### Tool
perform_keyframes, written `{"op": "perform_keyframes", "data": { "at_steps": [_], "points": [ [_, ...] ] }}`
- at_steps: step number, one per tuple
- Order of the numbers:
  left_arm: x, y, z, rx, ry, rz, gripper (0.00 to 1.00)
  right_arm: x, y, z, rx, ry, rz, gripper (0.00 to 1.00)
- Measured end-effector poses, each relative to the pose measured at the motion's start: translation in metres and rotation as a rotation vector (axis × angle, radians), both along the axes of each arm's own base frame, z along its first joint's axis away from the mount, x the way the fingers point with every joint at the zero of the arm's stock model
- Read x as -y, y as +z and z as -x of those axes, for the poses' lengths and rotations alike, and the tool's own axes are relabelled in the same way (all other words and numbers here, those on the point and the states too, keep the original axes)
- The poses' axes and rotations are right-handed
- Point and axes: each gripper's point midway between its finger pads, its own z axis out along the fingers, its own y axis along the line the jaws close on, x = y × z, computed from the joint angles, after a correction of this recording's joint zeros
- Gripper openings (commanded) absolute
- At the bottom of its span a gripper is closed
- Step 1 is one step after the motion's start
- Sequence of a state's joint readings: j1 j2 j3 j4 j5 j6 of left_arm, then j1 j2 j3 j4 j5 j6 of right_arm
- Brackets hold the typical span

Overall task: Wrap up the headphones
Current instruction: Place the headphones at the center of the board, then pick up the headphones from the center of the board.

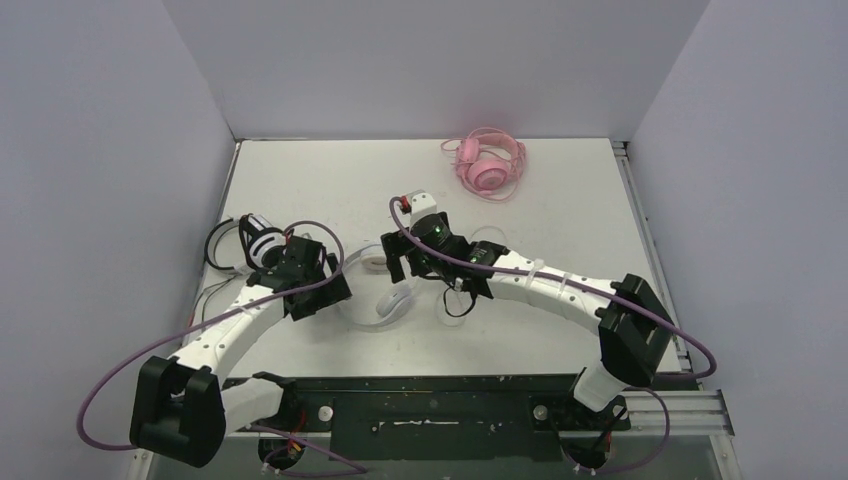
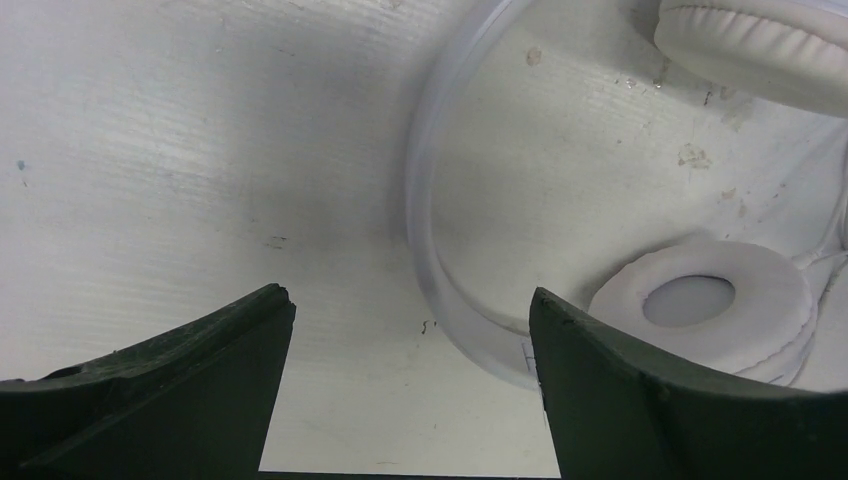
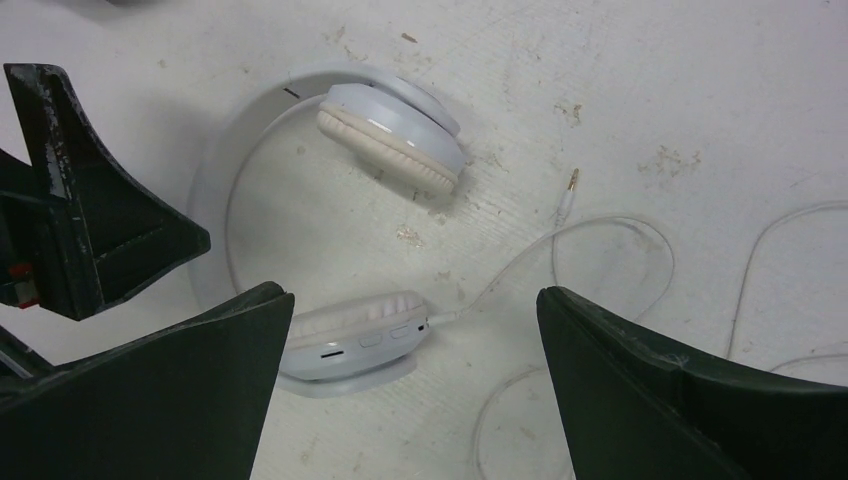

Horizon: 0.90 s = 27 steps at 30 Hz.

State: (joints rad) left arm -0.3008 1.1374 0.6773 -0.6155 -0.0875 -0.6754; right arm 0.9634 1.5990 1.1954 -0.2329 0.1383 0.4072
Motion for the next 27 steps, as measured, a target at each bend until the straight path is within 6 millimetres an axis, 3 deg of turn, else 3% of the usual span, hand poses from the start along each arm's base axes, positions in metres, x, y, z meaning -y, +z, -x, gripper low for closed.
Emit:
{"op": "perform_keyframes", "data": {
  "at_steps": [3, 6, 17, 27],
  "points": [
    [0.002, -0.007, 0.001, -0.013, 0.016, 0.01, 0.84, 0.003, -0.001, -0.004, -0.011, 0.001, -0.008, 0.97],
    [0.003, -0.013, -0.002, -0.018, 0.02, 0.012, 0.83, -0.001, -0.007, 0.006, -0.033, 0.026, -0.01, 0.96],
    [0.007, -0.016, -0.014, 0.014, 0.017, 0.021, 0.8, -0.01, -0.061, 0.04, -0.177, 0.024, 0.009, 1.0],
    [0.007, -0.023, -0.018, 0.007, 0.018, 0.008, 0.8, -0.018, -0.084, 0.036, -0.252, -0.034, -0.034, 0.97]
  ]
}}
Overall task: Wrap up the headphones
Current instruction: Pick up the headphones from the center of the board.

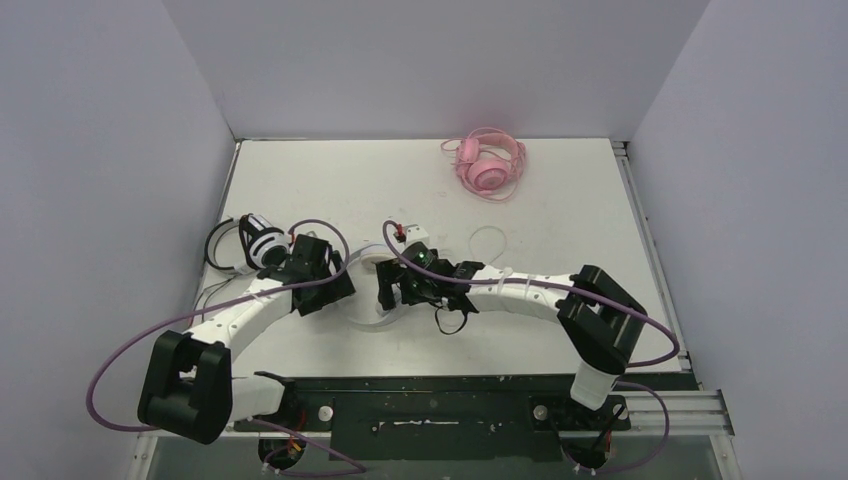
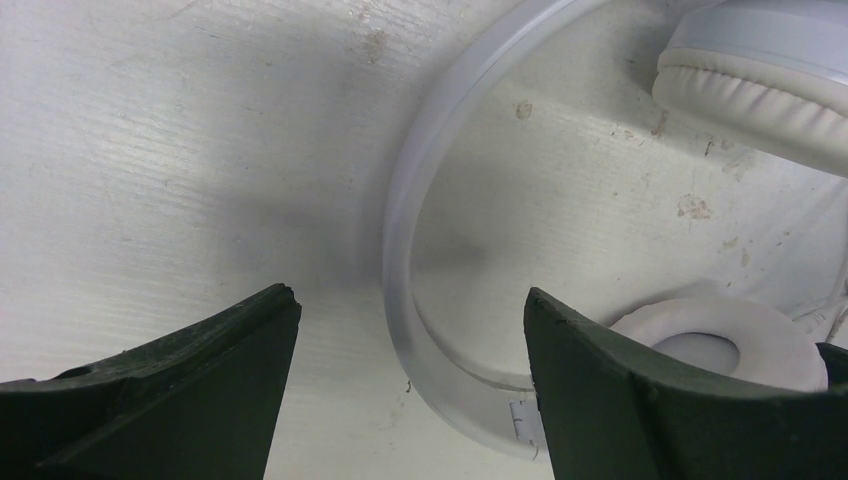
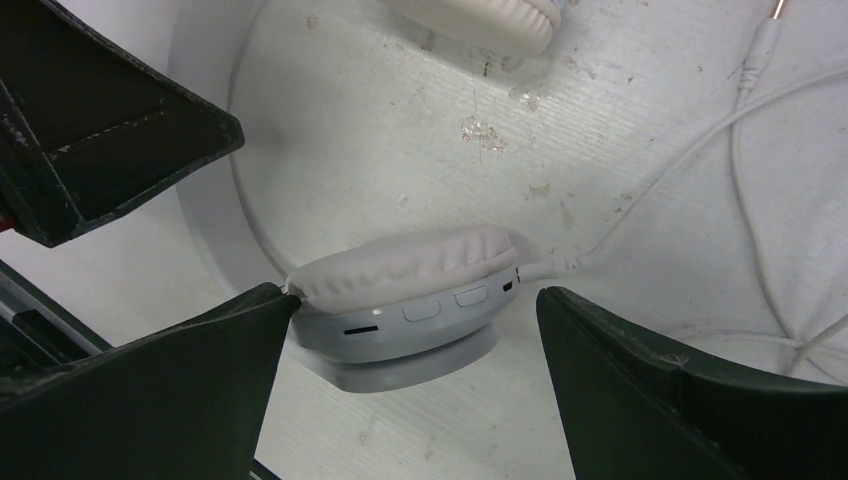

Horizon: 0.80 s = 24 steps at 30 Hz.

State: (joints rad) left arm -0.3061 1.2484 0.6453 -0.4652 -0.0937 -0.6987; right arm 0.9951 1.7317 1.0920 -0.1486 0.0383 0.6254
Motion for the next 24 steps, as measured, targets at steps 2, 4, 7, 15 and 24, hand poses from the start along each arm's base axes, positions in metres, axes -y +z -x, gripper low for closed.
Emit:
{"op": "perform_keyframes", "data": {
  "at_steps": [2, 4, 7, 15, 24],
  "points": [
    [0.0, -0.001, 0.0, -0.002, 0.0, -0.002, 0.8, 0.0, -0.003, -0.001, -0.024, -0.008, -0.025, 0.94],
    [0.0, -0.001, -0.001, 0.0, 0.001, -0.003, 0.78, 0.001, -0.005, -0.001, -0.049, -0.015, -0.053, 0.91],
    [0.0, -0.002, -0.001, 0.0, 0.0, -0.003, 0.75, 0.001, -0.007, -0.003, -0.077, -0.022, -0.091, 0.83],
    [0.0, -0.006, 0.0, -0.004, -0.003, -0.006, 0.67, 0.008, -0.009, -0.006, -0.122, -0.032, -0.198, 0.75],
    [0.004, -0.015, -0.002, -0.024, -0.014, 0.0, 0.59, 0.013, -0.009, -0.007, -0.138, -0.025, -0.259, 0.74]
  ]
}}
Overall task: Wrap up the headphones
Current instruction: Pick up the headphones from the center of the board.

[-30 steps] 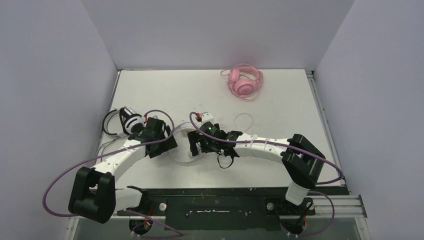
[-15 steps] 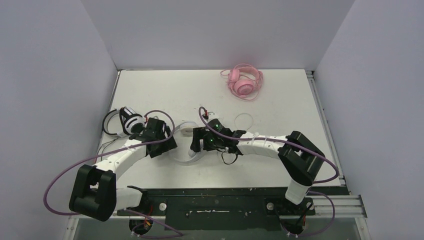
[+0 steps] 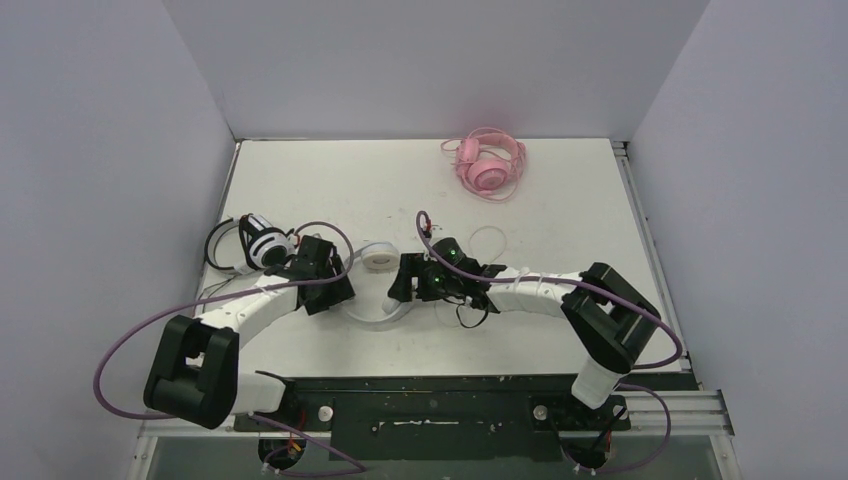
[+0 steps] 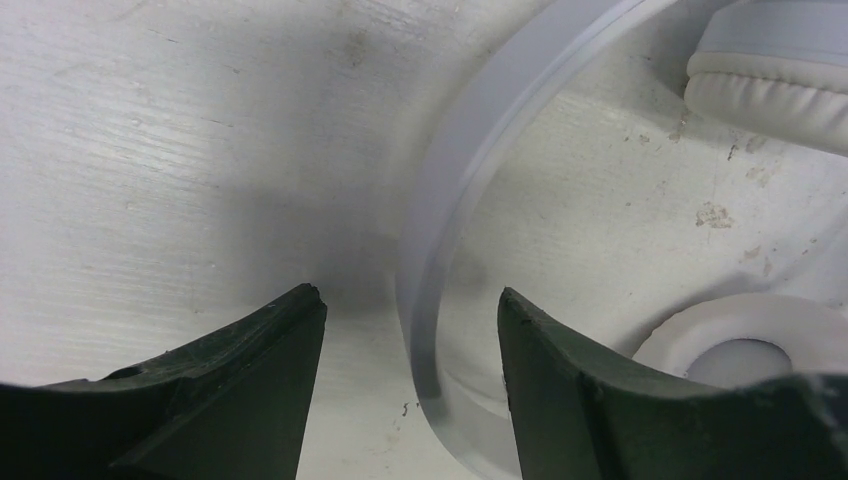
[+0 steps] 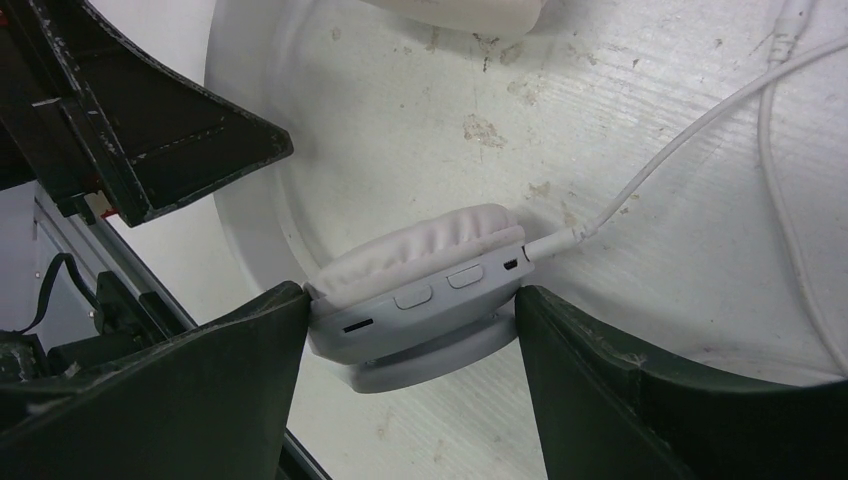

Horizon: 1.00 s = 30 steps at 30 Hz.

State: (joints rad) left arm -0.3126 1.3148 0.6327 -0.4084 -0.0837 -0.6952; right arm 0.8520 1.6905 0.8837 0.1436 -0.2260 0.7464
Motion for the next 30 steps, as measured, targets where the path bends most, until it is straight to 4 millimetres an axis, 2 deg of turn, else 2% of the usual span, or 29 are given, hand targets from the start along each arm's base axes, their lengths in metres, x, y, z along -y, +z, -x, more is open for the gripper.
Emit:
{"op": "perform_keyframes", "data": {
  "at_steps": [4, 10, 13, 16, 19, 21, 25, 30],
  "points": [
    [0.005, -0.003, 0.001, -0.008, -0.016, 0.001, 0.42, 0.001, -0.001, 0.0, -0.003, 0.005, -0.011, 0.75],
    [0.011, -0.005, 0.002, -0.013, -0.038, -0.002, 0.28, 0.006, 0.0, 0.0, -0.001, 0.0, -0.011, 0.75],
    [0.012, -0.004, 0.002, -0.011, -0.04, -0.004, 0.01, 0.007, -0.001, -0.001, -0.001, -0.001, -0.011, 0.81],
    [0.01, -0.002, -0.001, -0.003, -0.026, -0.016, 0.0, 0.006, -0.001, 0.002, -0.009, 0.011, -0.015, 0.91],
    [0.007, 0.003, -0.004, 0.002, -0.027, -0.043, 0.0, 0.009, 0.001, 0.005, -0.004, 0.017, -0.012, 0.94],
    [0.006, 0.007, -0.005, 0.003, -0.031, -0.055, 0.0, 0.012, 0.01, 0.005, 0.022, 0.025, -0.013, 0.96],
    [0.0, 0.02, -0.003, 0.01, -0.043, -0.088, 0.0, 0.022, 0.04, 0.003, 0.12, 0.039, -0.013, 0.98],
    [-0.001, 0.045, -0.006, 0.027, -0.067, -0.106, 0.0, 0.045, 0.095, -0.005, 0.296, 0.008, -0.029, 0.98]
  ]
}}
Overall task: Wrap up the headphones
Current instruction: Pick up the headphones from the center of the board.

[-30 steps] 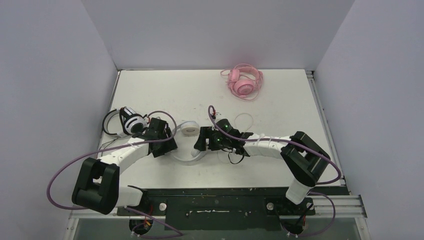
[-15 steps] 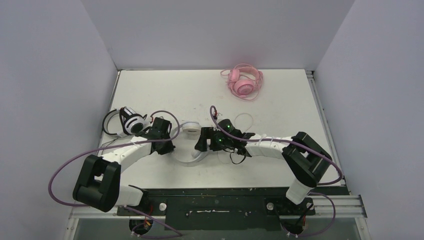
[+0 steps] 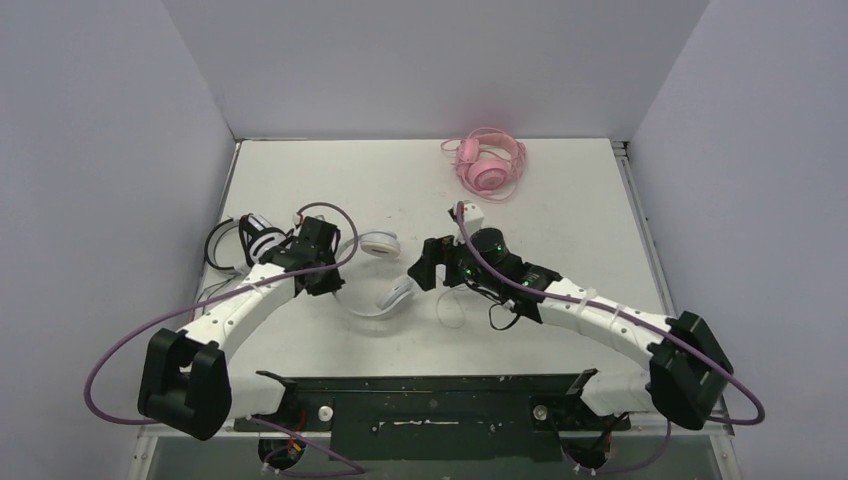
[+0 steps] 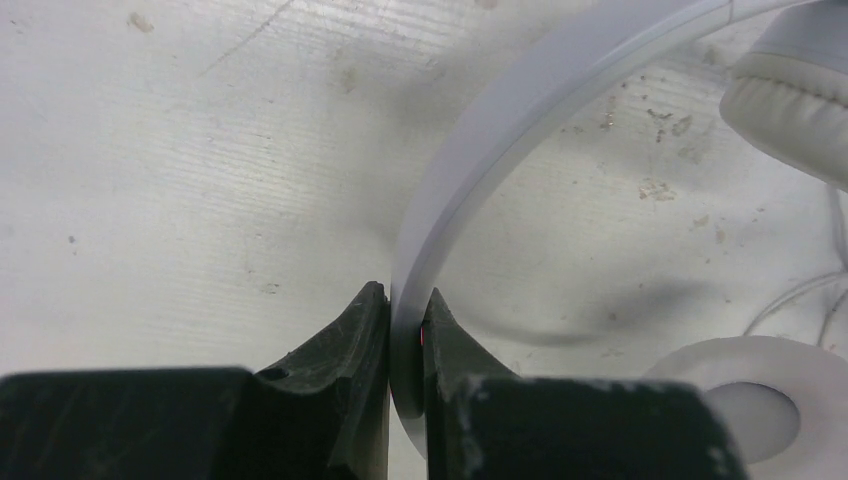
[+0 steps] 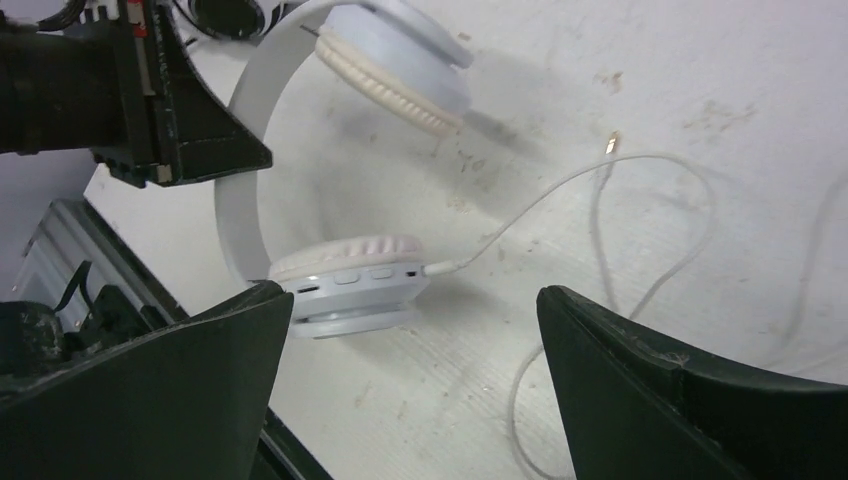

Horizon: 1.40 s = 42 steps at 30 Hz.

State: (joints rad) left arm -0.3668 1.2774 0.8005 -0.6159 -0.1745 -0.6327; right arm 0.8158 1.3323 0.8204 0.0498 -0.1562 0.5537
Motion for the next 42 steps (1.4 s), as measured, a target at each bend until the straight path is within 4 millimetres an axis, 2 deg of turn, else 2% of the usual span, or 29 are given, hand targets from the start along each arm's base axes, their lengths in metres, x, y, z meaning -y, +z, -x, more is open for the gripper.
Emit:
{"op": "perform_keyframes", "data": {
  "at_steps": [5, 11, 15, 22, 28, 31, 36, 40, 42],
  "points": [
    [0.001, 0.041, -0.008, 0.043, -0.045, -0.011, 0.0, 0.041, 0.025, -0.012, 0.13, -0.123, 0.041, 0.98],
    [0.0, 0.094, -0.011, 0.11, -0.1, -0.022, 0.0, 0.09, 0.02, -0.013, 0.225, -0.255, 0.111, 1.0],
    [0.0, 0.11, -0.009, 0.117, -0.126, -0.022, 0.0, 0.104, 0.022, -0.012, 0.266, -0.285, 0.134, 1.0],
    [0.001, 0.119, 0.0, 0.091, -0.161, -0.017, 0.0, 0.107, 0.019, -0.011, 0.274, -0.279, 0.15, 1.0],
    [0.009, 0.137, 0.002, 0.115, -0.185, 0.03, 0.0, 0.107, -0.01, 0.0, 0.218, -0.239, 0.168, 0.98],
    [0.013, 0.147, 0.004, 0.137, -0.197, 0.056, 0.0, 0.108, -0.018, 0.004, 0.196, -0.226, 0.168, 0.96],
    [0.02, 0.161, 0.007, 0.162, -0.222, 0.101, 0.0, 0.103, -0.015, 0.001, 0.196, -0.215, 0.138, 0.87],
    [0.027, 0.173, 0.01, 0.17, -0.245, 0.142, 0.0, 0.092, -0.01, -0.003, 0.209, -0.172, 0.079, 0.83],
    [0.031, 0.18, 0.011, 0.179, -0.256, 0.163, 0.0, 0.085, -0.008, -0.004, 0.218, -0.148, 0.051, 0.77]
  ]
}}
